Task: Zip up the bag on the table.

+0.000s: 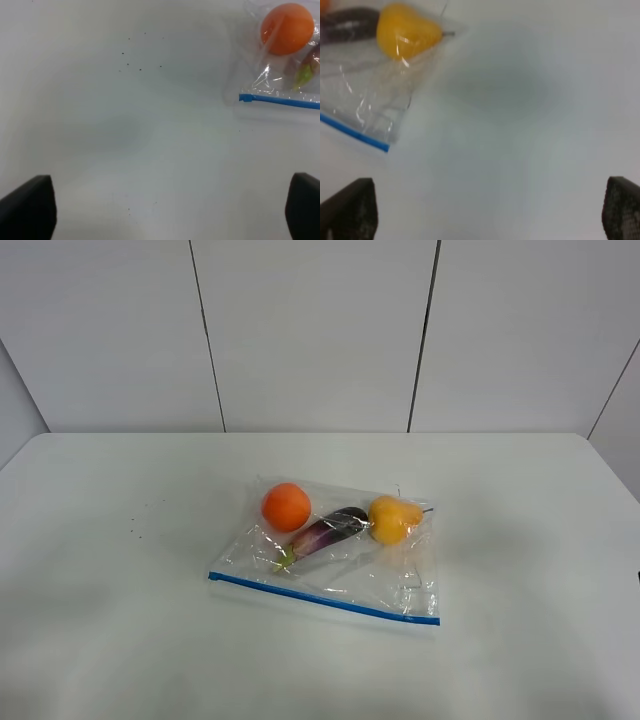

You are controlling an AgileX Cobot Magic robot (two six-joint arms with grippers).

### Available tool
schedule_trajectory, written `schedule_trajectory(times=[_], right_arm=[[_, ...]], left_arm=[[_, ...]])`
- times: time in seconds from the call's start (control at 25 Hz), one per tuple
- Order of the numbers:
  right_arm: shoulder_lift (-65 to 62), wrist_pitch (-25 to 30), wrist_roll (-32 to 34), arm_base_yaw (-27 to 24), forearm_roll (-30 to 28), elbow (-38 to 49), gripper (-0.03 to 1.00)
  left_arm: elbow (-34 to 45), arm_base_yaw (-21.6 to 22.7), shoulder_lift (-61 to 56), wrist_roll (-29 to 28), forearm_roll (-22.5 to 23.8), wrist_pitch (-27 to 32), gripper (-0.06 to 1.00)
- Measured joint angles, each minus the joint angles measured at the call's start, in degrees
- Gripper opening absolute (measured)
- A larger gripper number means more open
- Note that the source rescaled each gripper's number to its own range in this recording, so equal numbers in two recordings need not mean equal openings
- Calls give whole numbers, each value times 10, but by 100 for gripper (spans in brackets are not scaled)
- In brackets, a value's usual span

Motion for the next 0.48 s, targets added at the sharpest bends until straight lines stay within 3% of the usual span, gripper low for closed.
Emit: schedule_trajectory(times=[0.48], right_arm=[[-136, 3, 17, 0, 0, 60, 100]], left_arm=[[0, 0, 0, 0, 0, 0, 100]])
